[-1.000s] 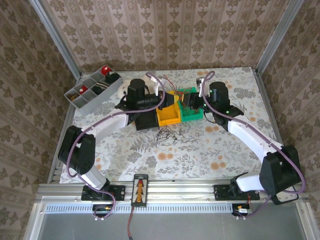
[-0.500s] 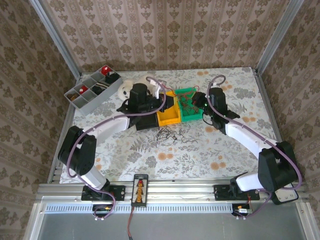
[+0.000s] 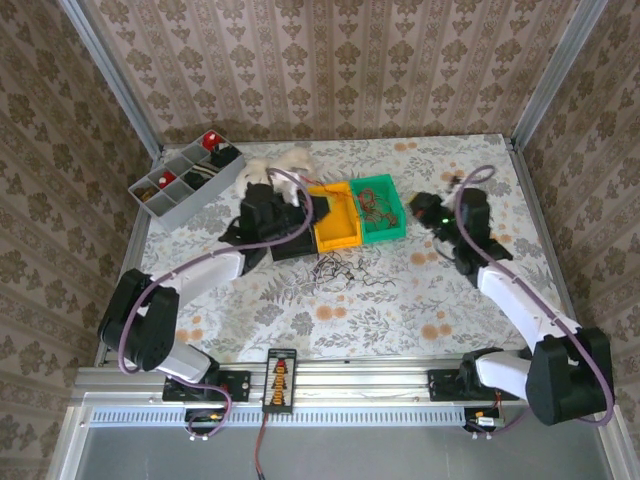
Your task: Untangle the cables
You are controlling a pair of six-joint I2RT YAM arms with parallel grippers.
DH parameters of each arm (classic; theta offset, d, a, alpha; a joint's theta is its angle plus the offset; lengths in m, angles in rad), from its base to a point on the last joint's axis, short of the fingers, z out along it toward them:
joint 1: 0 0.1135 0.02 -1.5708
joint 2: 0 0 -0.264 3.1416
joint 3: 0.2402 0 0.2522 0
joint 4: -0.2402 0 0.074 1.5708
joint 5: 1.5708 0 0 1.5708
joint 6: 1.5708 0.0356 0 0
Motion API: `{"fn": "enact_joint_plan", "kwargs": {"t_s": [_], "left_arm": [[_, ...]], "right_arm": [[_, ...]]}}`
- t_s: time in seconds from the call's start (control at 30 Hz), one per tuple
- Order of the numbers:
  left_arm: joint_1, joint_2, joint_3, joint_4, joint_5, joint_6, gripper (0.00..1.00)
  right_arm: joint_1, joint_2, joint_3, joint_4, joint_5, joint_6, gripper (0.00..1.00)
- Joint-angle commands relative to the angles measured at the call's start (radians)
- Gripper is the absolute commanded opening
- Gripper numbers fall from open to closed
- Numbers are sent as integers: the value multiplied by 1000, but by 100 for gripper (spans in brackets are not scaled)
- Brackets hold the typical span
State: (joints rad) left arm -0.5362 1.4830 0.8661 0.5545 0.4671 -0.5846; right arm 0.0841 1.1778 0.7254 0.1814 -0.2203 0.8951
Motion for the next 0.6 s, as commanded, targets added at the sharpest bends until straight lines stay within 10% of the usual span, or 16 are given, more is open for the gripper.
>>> {"fn": "enact_joint_plan", "kwargs": {"t_s": [0.0,0.3,0.57], "left_arm": [[69,8,55,37,53,-42,0],[18,91,153,-16,162,-4,0],[0,95,174,-53,169,18,0]], "right_arm": [[-69,27,23,-95,42,-136,0],[-47,69,91,-112,-96,-227,2],[87,147,207,-67,-291,-307,46]]}}
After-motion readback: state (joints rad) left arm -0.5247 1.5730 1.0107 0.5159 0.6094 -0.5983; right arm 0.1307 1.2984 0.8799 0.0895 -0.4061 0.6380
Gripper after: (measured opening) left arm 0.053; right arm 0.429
